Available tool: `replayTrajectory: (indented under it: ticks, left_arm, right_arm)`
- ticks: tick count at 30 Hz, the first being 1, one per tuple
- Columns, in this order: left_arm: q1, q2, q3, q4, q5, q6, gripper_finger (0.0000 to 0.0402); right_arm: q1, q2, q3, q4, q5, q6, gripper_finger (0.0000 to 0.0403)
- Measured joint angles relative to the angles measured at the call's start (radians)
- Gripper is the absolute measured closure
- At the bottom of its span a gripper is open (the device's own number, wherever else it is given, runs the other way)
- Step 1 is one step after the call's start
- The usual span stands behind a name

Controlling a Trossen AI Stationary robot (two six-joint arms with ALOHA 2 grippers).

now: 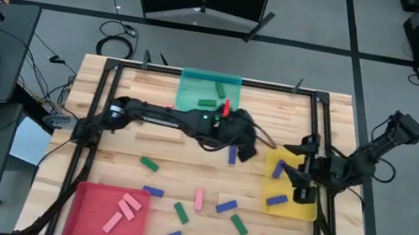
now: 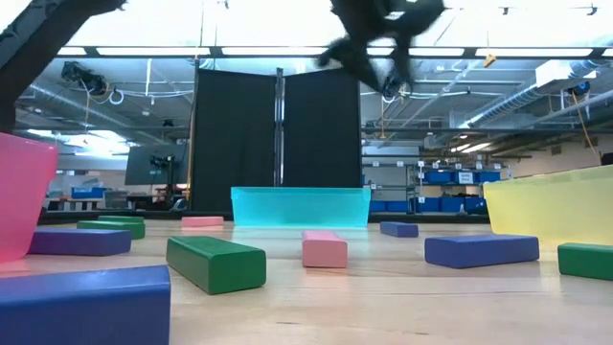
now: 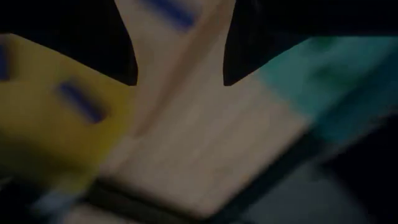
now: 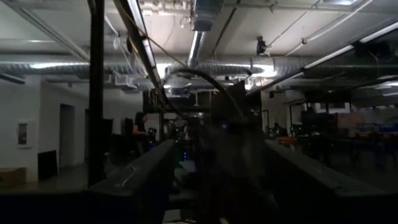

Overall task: Sort blocks
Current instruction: Put the blue block into the yellow bin

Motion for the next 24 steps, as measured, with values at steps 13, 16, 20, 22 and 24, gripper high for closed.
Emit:
replayTrajectory:
  ticks: [13,16,20,22,24]
  left_arm:
    - [-0.139,-0.326,-0.146,-0.693,-0.447,-0.479,0.019]
    - [-0.166,-0.433,-0.289,-0.656,-0.445,-0.505,0.0203]
    - [-0.196,-0.591,-0.524,-0.581,-0.436,-0.56,0.0227]
    - [-0.205,-0.673,-0.649,-0.464,-0.415,-0.539,0.0242]
    - [-0.206,-0.759,-0.783,-0.287,-0.383,-0.464,0.0258]
  right_arm:
    - [-0.15,0.222,0.089,-0.109,-0.027,0.177,0.0153]
    - [-0.192,0.281,0.136,-0.208,-0.071,0.257,0.0153]
    - [-0.249,0.364,0.215,-0.382,-0.144,0.403,0.0153]
    - [-0.275,0.407,0.261,-0.48,-0.193,0.471,0.0153]
    - [-0.297,0.46,0.31,-0.586,-0.229,0.53,0.0153]
